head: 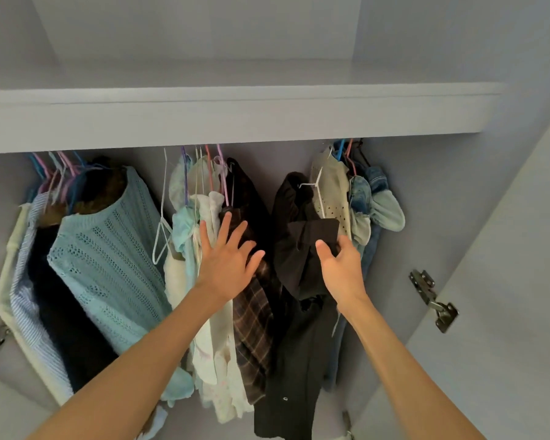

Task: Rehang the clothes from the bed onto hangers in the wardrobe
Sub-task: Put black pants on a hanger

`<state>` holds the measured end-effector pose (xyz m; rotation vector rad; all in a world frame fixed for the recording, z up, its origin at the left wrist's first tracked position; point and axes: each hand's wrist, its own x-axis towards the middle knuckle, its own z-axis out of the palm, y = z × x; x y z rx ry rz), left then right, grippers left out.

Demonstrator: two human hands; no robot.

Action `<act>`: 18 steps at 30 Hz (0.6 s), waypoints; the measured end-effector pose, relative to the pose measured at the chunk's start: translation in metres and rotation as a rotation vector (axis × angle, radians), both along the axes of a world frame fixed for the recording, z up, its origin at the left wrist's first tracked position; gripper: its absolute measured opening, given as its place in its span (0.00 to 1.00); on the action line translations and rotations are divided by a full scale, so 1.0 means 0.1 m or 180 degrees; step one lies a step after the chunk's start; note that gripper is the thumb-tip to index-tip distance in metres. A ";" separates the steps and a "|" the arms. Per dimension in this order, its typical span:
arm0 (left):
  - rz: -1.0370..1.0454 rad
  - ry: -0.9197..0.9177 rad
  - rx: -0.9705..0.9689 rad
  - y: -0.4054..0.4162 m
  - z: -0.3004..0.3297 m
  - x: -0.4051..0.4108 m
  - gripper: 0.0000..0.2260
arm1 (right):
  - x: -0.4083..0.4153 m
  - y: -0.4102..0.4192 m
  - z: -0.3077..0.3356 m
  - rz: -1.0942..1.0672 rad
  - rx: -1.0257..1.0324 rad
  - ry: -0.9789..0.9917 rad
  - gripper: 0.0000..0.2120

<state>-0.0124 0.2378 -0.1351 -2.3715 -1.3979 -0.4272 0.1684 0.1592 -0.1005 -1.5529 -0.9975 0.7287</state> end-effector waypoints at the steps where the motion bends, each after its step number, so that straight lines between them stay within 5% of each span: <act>1: 0.0049 -0.0083 0.0057 0.02 -0.01 -0.01 0.24 | 0.00 0.06 0.04 -0.0039 0.0109 -0.0053 0.05; 8: 0.0848 -0.0582 -0.0343 0.09 0.02 -0.03 0.32 | 0.13 0.58 0.37 -0.0240 0.0200 -0.0556 0.20; 18: 0.0930 -0.0642 -0.0543 0.14 -0.08 -0.02 0.33 | 0.33 1.19 0.35 -0.0542 -0.0175 -0.1260 0.12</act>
